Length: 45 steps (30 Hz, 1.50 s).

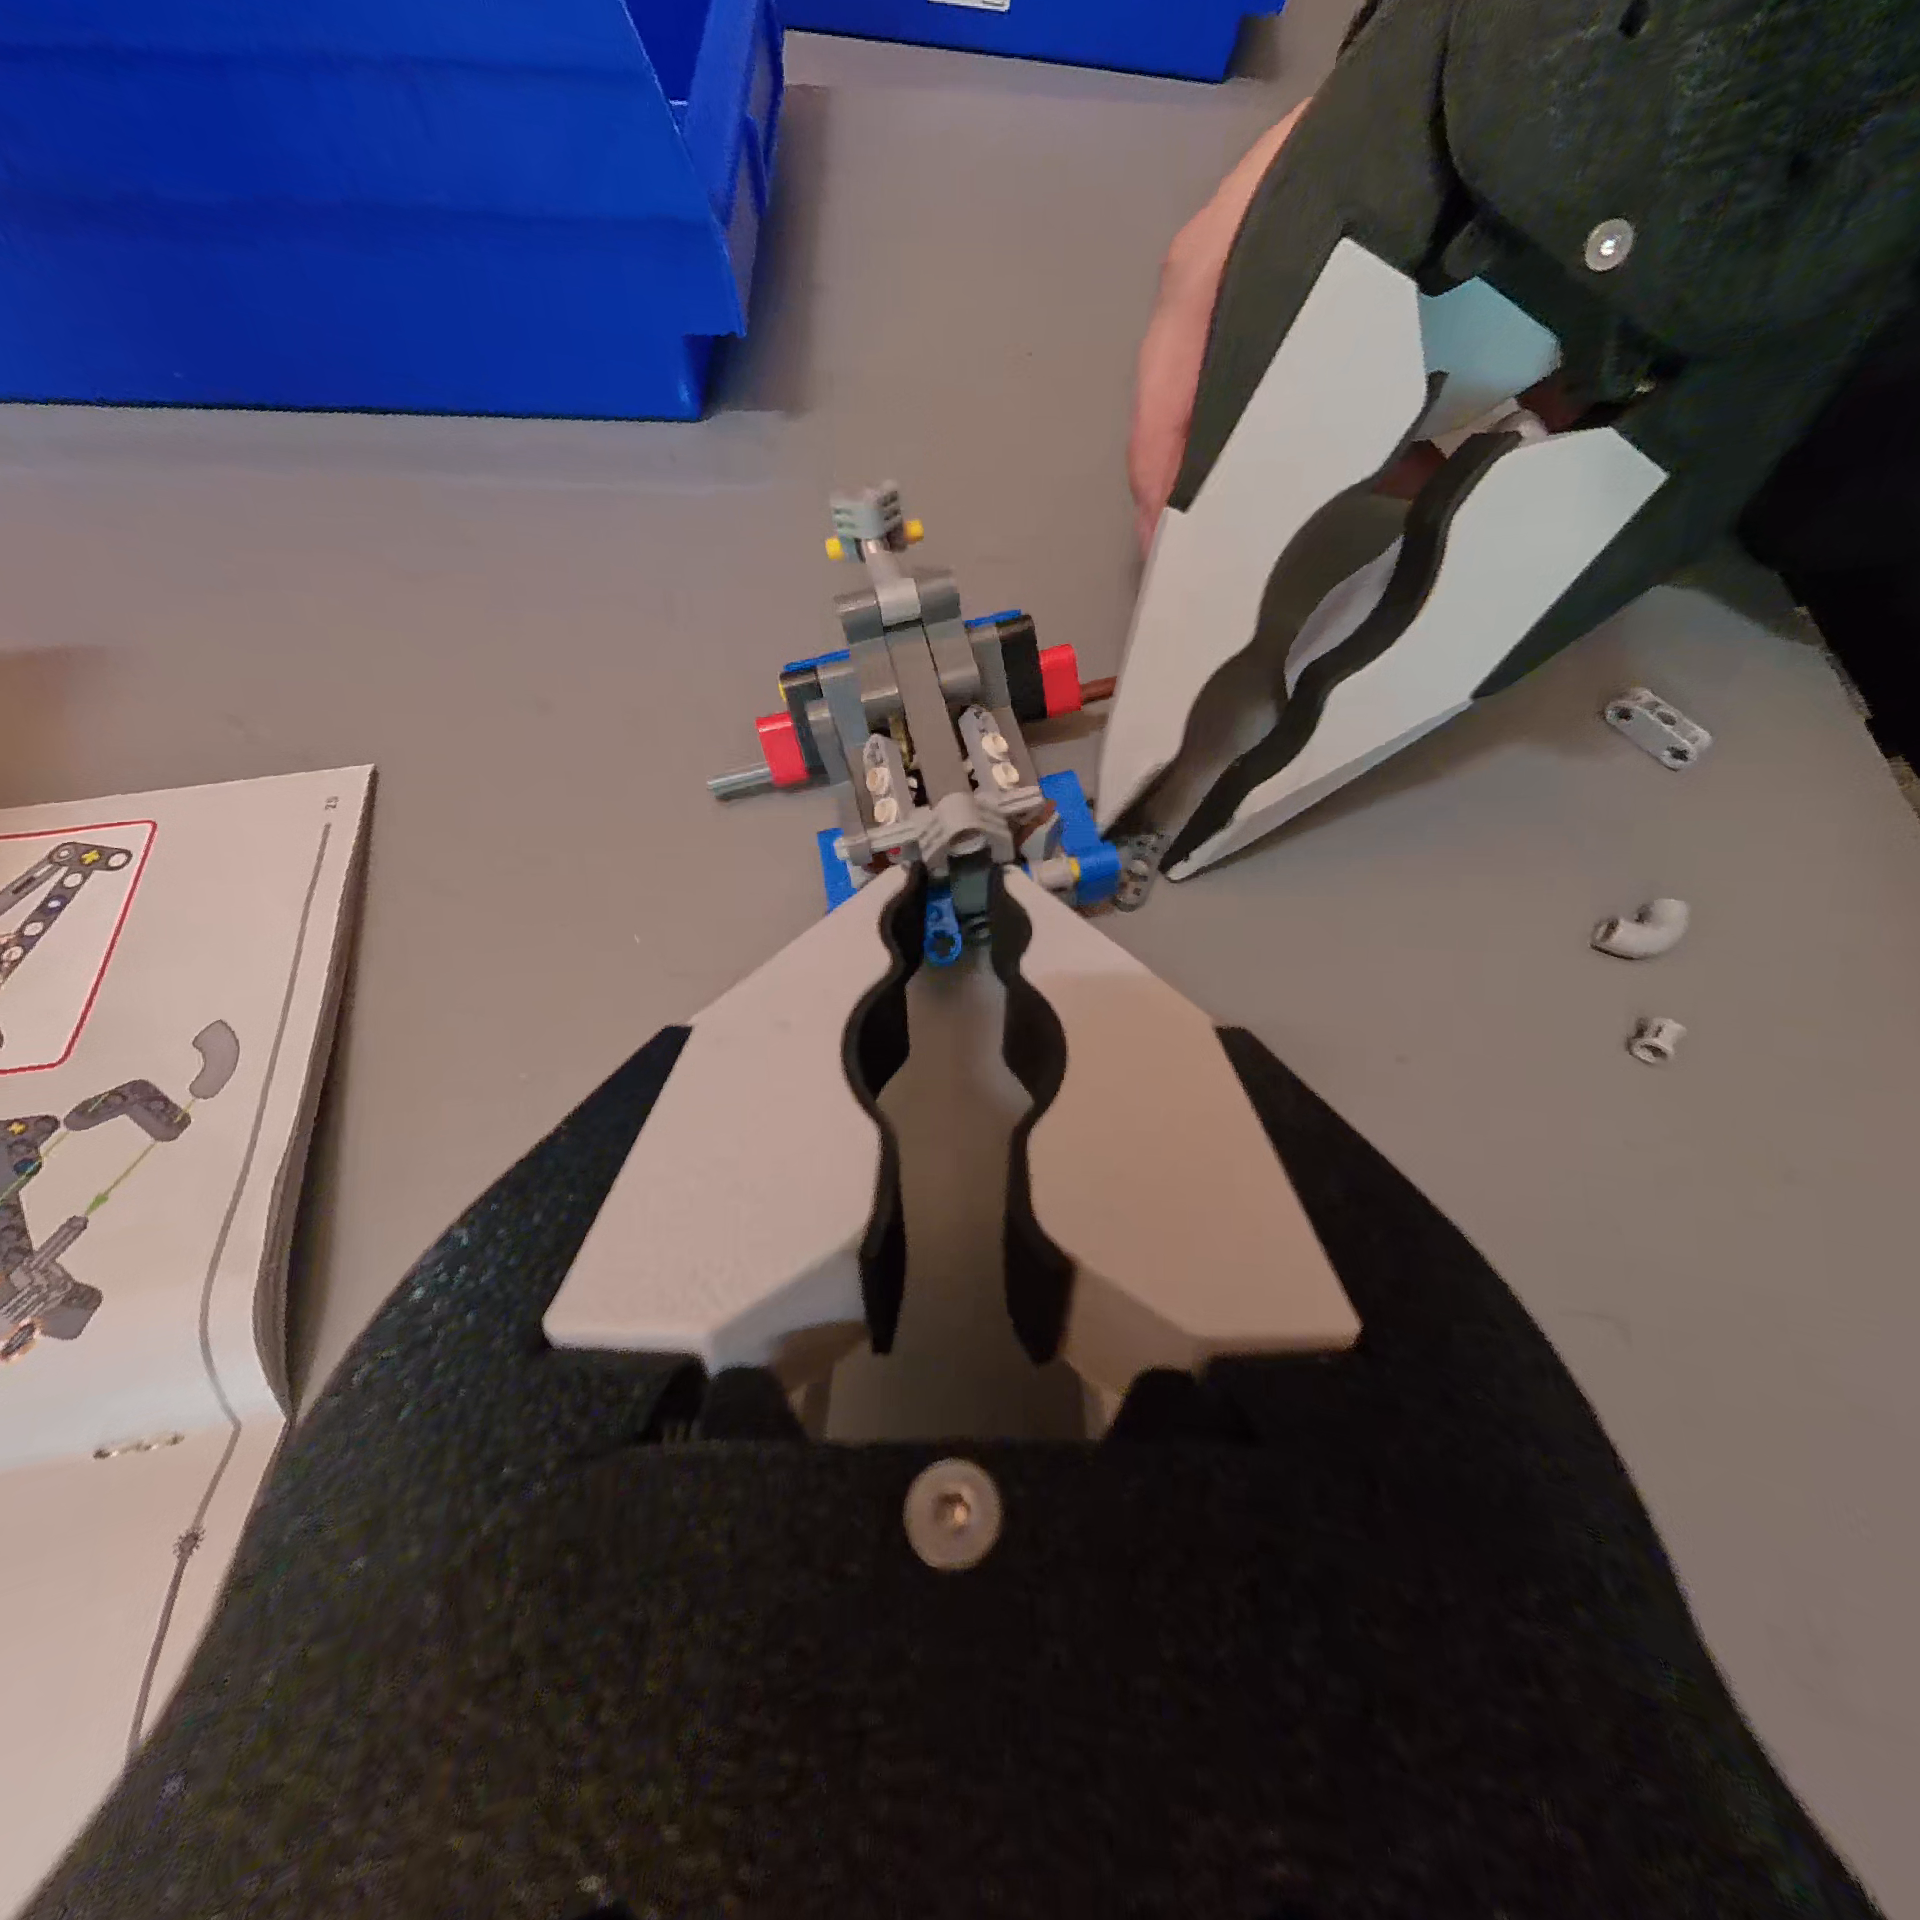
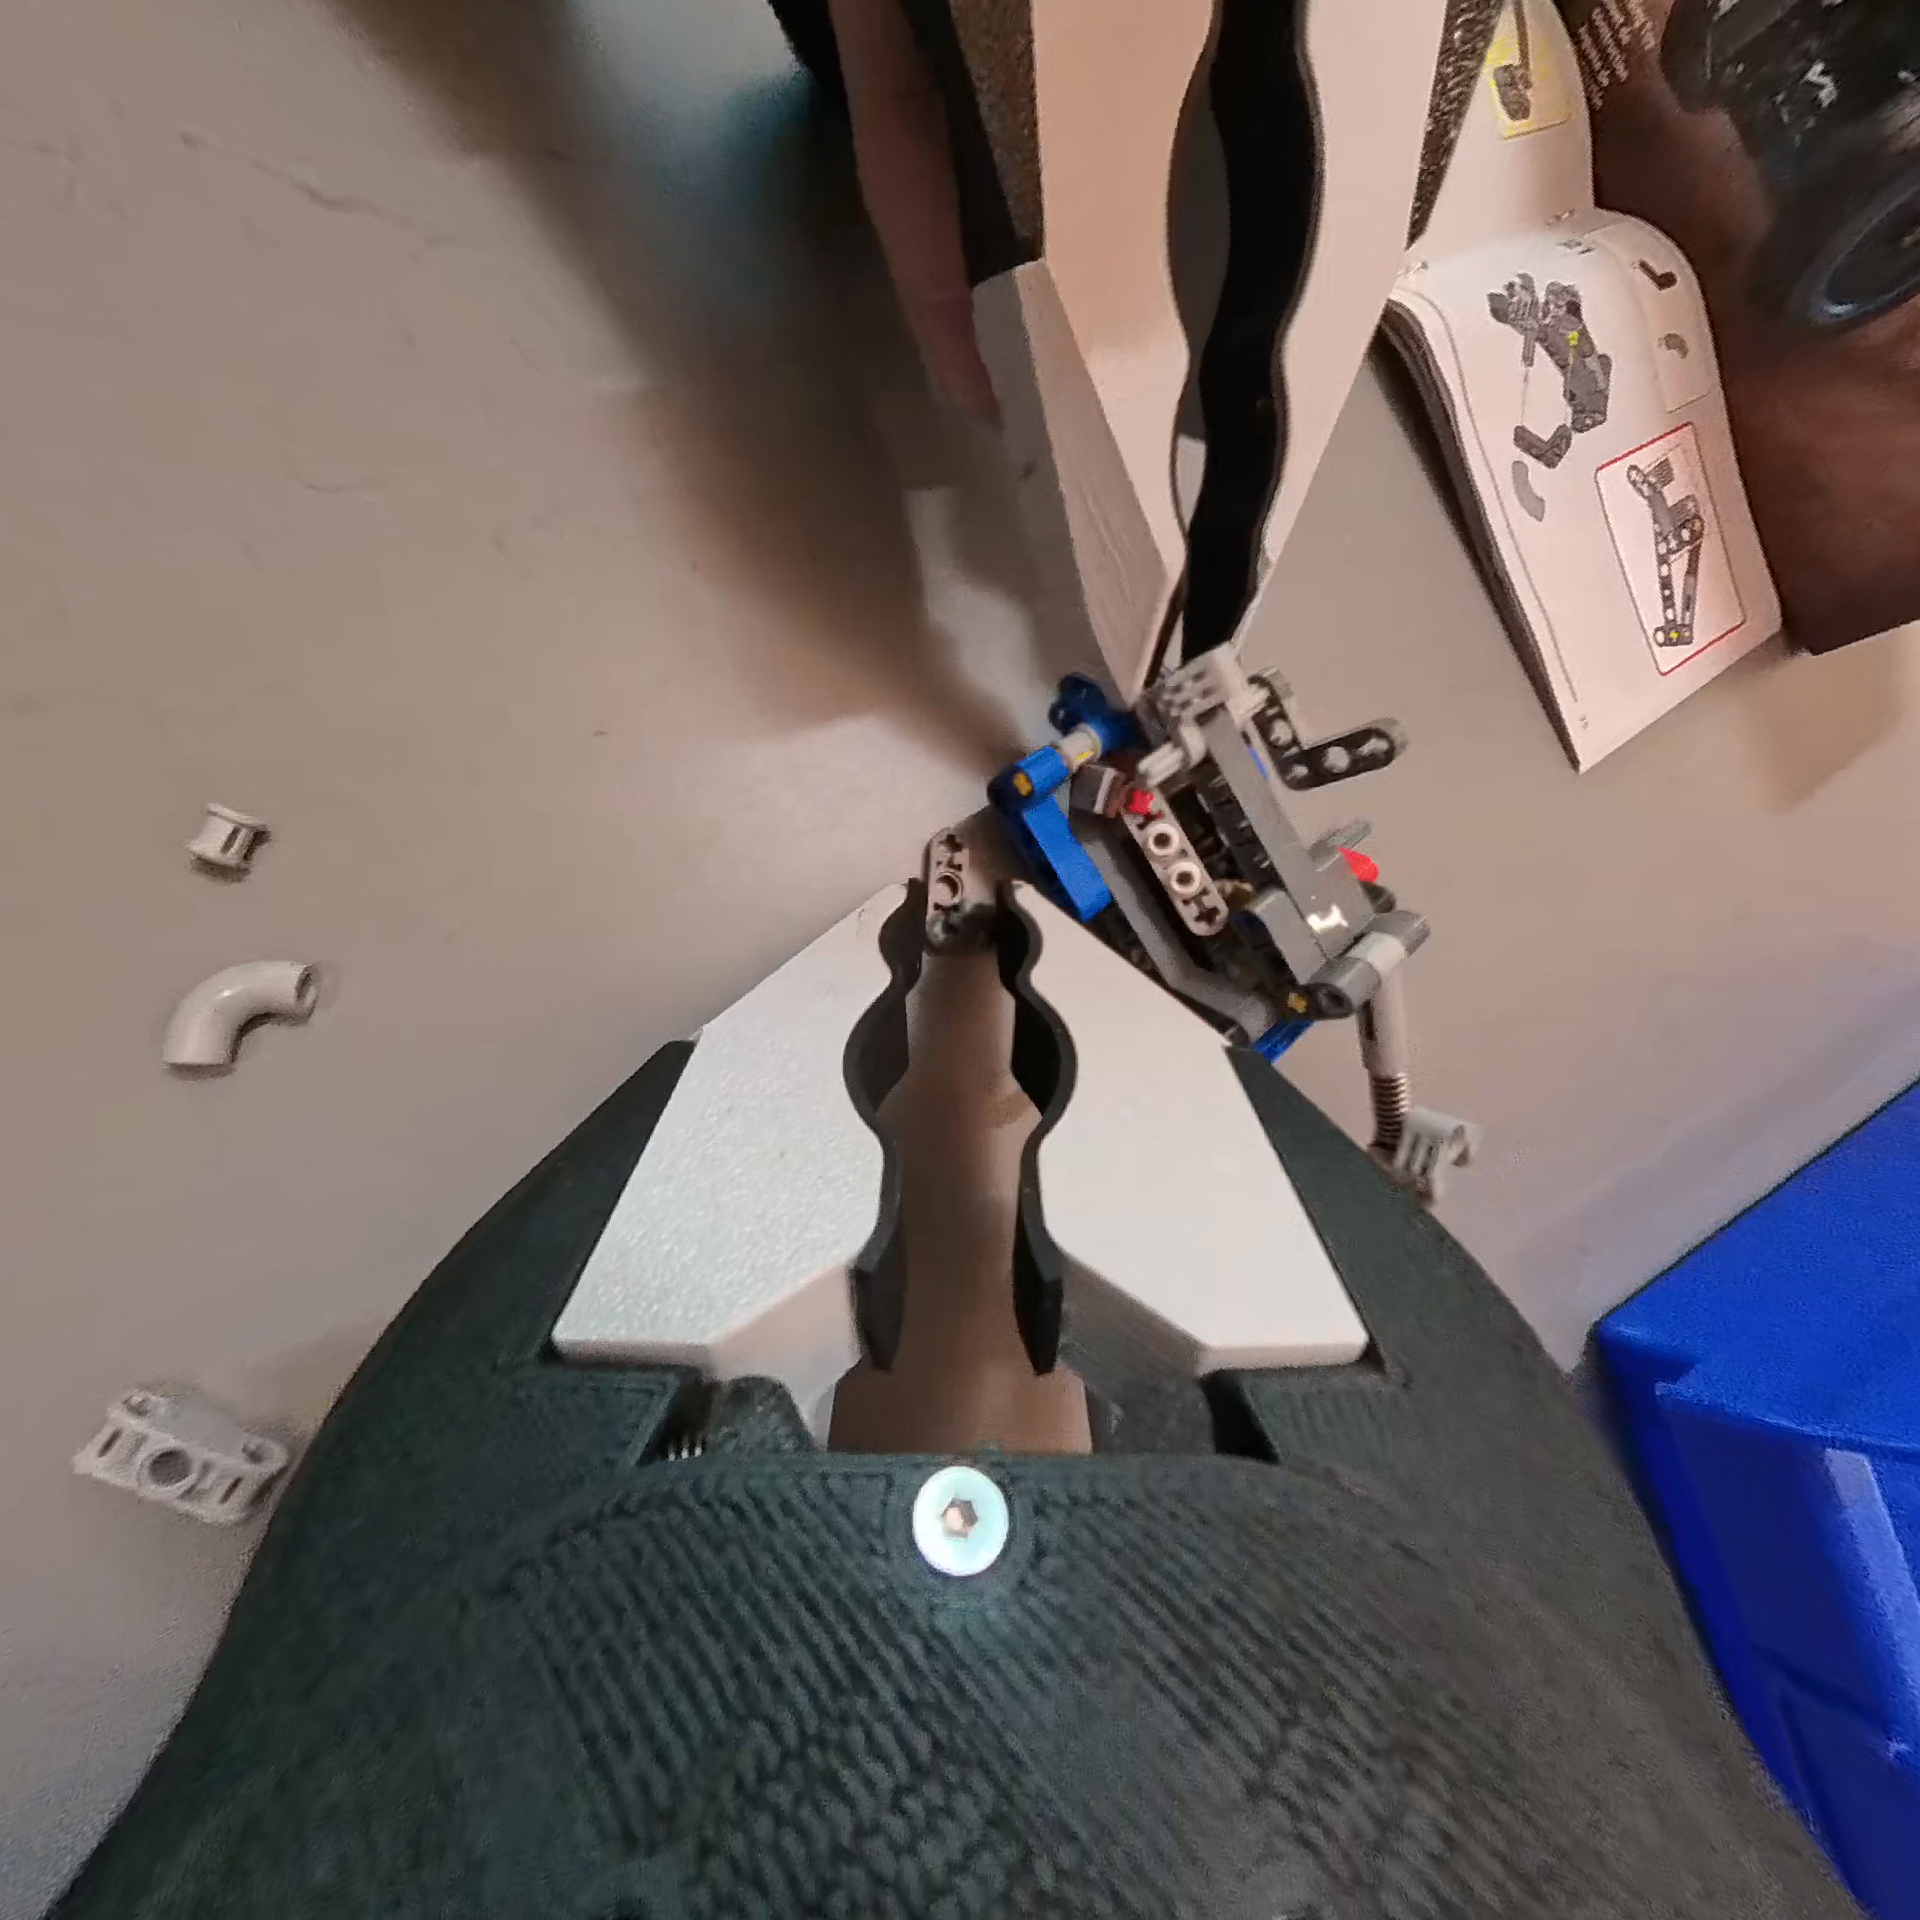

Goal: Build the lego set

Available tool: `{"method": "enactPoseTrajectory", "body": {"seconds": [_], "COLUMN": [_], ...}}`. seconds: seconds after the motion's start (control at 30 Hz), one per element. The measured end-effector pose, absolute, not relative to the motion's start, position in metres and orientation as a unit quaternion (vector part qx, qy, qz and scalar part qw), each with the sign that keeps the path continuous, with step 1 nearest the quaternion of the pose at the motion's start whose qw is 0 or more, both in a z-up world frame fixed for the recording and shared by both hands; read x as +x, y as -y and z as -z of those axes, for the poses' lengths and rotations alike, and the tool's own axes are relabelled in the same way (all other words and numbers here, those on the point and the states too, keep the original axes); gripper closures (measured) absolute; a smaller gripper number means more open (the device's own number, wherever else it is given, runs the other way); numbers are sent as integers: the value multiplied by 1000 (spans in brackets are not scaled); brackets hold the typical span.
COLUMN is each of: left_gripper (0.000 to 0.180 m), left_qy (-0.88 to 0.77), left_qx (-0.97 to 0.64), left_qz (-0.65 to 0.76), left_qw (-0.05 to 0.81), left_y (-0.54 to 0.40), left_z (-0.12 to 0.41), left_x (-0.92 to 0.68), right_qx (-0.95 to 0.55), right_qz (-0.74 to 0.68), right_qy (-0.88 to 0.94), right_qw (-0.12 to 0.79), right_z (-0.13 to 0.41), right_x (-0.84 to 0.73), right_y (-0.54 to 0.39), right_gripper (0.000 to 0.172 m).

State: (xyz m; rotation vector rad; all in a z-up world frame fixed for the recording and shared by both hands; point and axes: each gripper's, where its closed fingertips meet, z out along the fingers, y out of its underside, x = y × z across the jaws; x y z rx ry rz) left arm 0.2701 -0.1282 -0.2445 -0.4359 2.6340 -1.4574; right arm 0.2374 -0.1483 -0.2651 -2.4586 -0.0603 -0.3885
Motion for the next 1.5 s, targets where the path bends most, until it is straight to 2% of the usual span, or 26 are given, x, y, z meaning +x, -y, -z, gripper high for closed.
{"method": "enactPoseTrajectory", "body": {"seconds": [0.03, 0.07, 0.23, 0.43, 0.63, 0.8, 0.9, 1.17, 1.5], "left_gripper": [173, 180, 180, 163, 161, 160, 168, 168, 168], "left_qy": [-865, -866, -865, -868, -870, -873, -875, -870, -873], "left_qx": [-143, -143, -141, -140, -79, -78, -74, -67, -68], "left_qz": [478, 477, 477, 471, 474, 469, 466, 472, 465], "left_qw": [52, 55, 64, 64, 113, 108, 110, 125, 133], "left_y": [128, 128, 128, 125, 132, 136, 137, 138, 136], "left_z": [245, 245, 244, 241, 230, 234, 236, 236, 244], "left_x": [270, 271, 271, 272, 269, 271, 270, 270, 271], "right_qx": [-935, -934, -927, -921, -918, -921, -925, -927, -928], "right_qz": [148, 143, 138, 153, 161, 168, 154, 152, 124], "right_qy": [24, 23, 7, 2, -1, 14, 9, 5, -24], "right_qw": [322, 326, 347, 357, 363, 350, 346, 342, 352], "right_z": [265, 266, 266, 266, 266, 266, 266, 263, 266], "right_x": [238, 236, 237, 236, 236, 234, 231, 232, 232], "right_y": [148, 147, 145, 145, 145, 146, 147, 150, 148], "right_gripper": [161, 166, 167, 167, 167, 167, 167, 160, 161]}}
